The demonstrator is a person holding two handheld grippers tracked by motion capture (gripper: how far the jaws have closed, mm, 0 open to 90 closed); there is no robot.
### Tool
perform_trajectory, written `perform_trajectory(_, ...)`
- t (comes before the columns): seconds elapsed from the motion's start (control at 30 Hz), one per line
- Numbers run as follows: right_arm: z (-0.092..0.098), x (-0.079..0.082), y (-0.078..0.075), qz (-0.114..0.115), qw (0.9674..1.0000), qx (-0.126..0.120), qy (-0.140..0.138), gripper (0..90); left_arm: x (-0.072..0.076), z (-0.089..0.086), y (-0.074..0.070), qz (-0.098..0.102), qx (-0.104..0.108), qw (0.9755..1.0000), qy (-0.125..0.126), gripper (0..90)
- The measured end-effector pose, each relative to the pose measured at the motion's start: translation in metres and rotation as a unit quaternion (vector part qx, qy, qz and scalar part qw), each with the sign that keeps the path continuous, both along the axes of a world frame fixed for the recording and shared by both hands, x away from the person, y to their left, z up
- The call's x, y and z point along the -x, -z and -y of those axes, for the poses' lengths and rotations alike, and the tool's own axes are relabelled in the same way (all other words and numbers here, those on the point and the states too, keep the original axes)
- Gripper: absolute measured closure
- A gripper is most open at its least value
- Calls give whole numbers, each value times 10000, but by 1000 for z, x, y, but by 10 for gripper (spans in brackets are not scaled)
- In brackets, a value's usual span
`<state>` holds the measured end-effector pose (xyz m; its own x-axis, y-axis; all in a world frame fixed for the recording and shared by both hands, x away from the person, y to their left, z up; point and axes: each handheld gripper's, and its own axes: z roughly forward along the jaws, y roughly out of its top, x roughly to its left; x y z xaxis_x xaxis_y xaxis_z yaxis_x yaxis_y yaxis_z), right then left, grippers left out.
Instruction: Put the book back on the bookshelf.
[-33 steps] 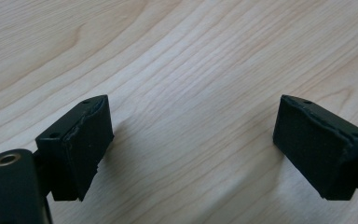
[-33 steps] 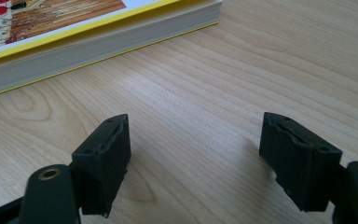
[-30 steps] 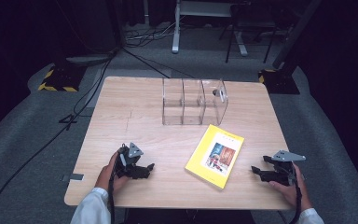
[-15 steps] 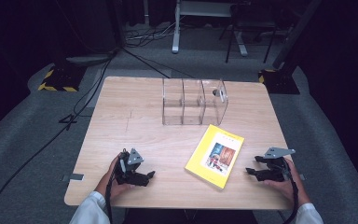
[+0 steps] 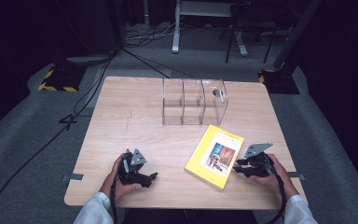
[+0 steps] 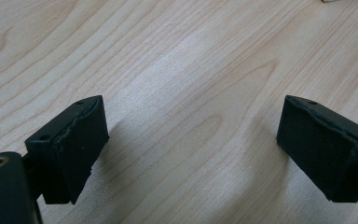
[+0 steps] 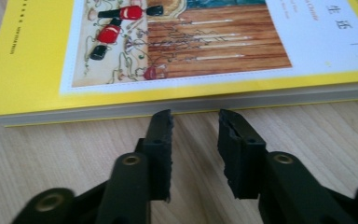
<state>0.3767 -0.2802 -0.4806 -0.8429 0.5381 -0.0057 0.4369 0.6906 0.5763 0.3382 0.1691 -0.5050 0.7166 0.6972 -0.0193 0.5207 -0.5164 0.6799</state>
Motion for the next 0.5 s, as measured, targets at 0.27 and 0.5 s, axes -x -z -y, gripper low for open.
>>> perform_trajectory(0.27, -15, -4, -7, -294, 9982, 470, -207, 828, 0, 3, 0, 4, 3, 10000, 10, 93)
perform_trajectory(0.5, -19, -4, -9, -342, 9972, 603, -262, 870, -1, 12, 0, 11, -12, 9999, 130, 93)
